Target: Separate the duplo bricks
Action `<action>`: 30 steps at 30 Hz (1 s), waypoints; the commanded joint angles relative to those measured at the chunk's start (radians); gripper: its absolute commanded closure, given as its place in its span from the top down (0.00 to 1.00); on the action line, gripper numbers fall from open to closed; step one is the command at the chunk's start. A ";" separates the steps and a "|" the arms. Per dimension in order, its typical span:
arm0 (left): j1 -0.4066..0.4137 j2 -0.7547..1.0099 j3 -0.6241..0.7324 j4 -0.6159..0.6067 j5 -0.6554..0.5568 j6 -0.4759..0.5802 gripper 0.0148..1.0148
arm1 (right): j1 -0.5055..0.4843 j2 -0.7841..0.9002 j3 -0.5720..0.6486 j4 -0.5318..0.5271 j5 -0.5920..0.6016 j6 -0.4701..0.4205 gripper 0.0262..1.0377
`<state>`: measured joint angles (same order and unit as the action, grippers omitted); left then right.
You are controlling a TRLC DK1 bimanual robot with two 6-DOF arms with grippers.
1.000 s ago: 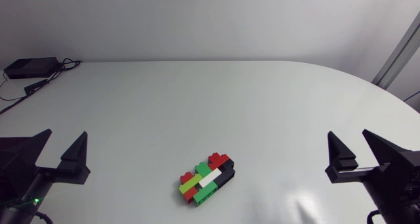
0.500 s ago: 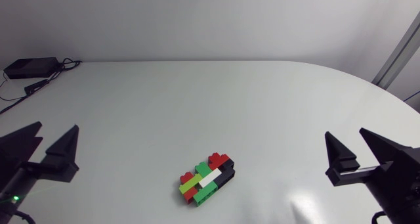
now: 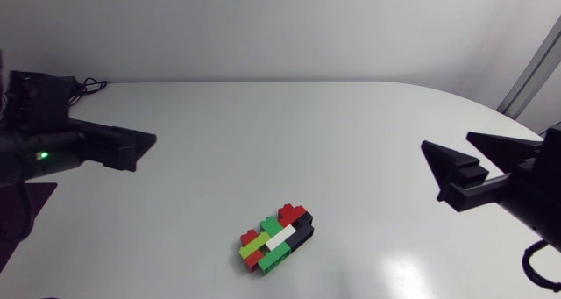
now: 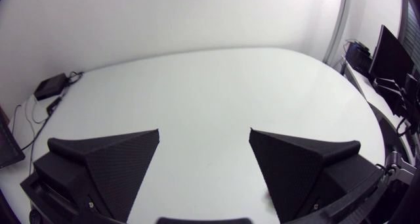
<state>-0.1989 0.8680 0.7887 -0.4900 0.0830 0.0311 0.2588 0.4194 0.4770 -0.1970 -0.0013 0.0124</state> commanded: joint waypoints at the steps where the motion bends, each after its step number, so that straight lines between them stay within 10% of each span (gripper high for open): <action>1: -0.022 0.138 0.067 -0.042 0.063 -0.030 0.94 | 0.022 0.101 0.048 -0.032 -0.014 0.041 0.97; 9: -0.112 0.460 0.218 -0.160 0.176 0.052 0.94 | 0.011 0.275 0.095 -0.067 -0.058 0.044 0.97; 18: -0.261 0.580 0.210 -0.249 0.274 0.452 0.94 | 0.023 0.298 0.133 -0.159 -0.100 0.041 0.97; 30: -0.200 0.572 0.078 -0.239 0.317 1.138 0.94 | 0.069 0.371 0.203 -0.354 -0.141 -0.104 0.97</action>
<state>-0.4030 1.4345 0.8944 -0.7265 0.3866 1.0195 0.3138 0.7807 0.6464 -0.5228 -0.1429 -0.0418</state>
